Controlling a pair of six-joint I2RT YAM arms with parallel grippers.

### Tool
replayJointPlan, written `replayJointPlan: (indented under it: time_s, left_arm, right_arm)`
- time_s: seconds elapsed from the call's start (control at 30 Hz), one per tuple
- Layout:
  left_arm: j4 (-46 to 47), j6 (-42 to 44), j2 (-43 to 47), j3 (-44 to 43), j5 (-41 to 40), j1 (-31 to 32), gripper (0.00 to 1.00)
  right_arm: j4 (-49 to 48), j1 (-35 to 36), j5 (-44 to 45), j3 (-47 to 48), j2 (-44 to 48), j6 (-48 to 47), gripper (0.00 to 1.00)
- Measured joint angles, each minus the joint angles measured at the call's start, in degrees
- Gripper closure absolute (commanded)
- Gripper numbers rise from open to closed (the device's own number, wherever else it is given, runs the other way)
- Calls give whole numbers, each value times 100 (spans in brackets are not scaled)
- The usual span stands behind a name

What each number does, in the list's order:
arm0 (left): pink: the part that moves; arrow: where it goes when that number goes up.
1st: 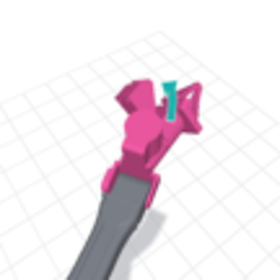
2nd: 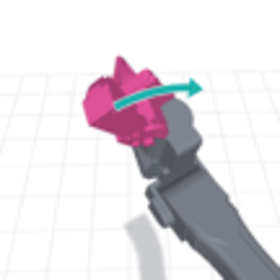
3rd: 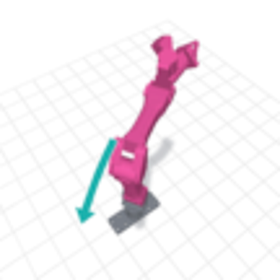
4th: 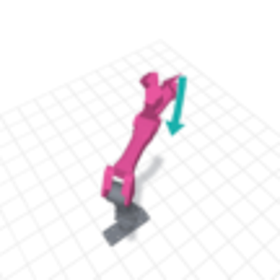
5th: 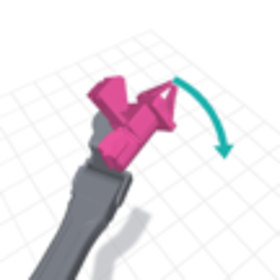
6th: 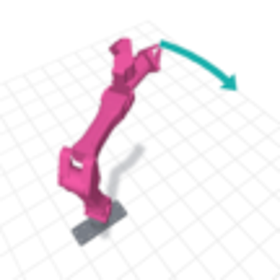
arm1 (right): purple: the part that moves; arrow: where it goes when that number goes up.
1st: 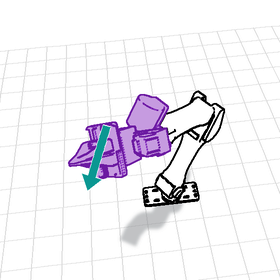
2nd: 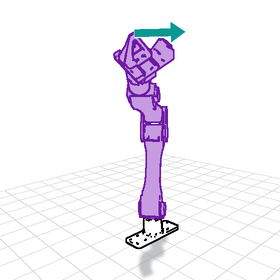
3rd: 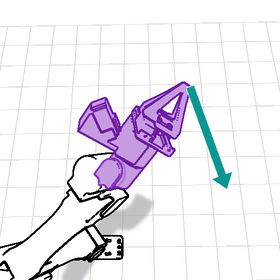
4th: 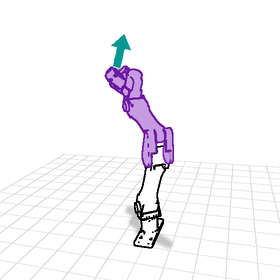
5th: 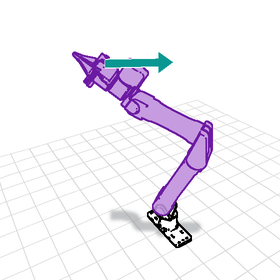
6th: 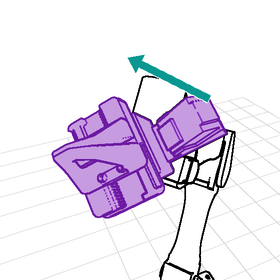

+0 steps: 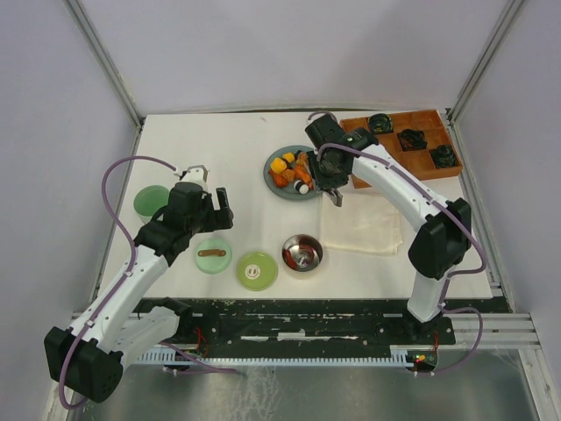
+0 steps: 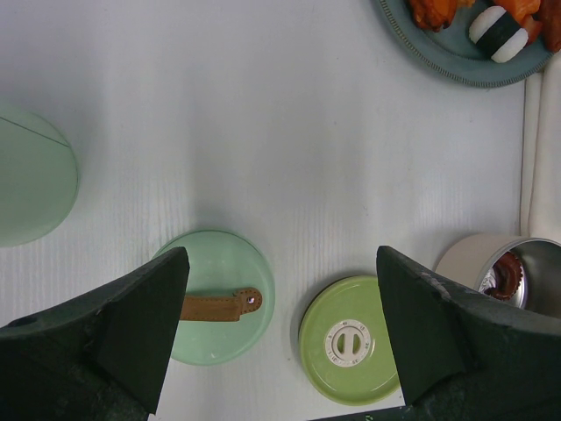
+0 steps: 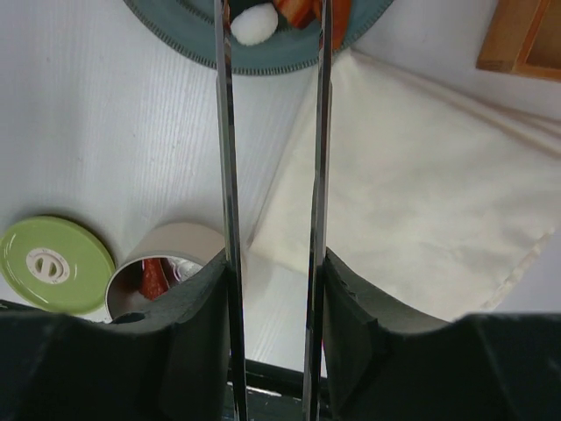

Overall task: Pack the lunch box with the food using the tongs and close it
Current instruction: Pick up the fake food from the plate.

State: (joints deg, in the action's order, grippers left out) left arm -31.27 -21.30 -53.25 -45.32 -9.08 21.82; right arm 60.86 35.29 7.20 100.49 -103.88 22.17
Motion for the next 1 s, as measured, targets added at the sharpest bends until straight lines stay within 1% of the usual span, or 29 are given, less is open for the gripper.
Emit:
replayJointPlan:
  time_s: [0.13,0.2,0.4,0.7,1.0]
  left_arm:
    - [0,0,0,0,0,0,7]
    - [0,0,0,0,0,0,7]
    - [0,0,0,0,-2,0,7]
    - [0,0,0,0,-2,0,7]
    - [0,0,0,0,-2,0,7]
  right_arm:
    - [13,-173,-11,516,-382,-87,52]
    - [61,-271,-63,957,-717,-127,52]
    - [164,-350,-184,1429,-1204,-260,51]
    - [568,-345,-205,2114,-1934,-522,50]
    - [850,-348,-149,2551,-2284,-662,51]
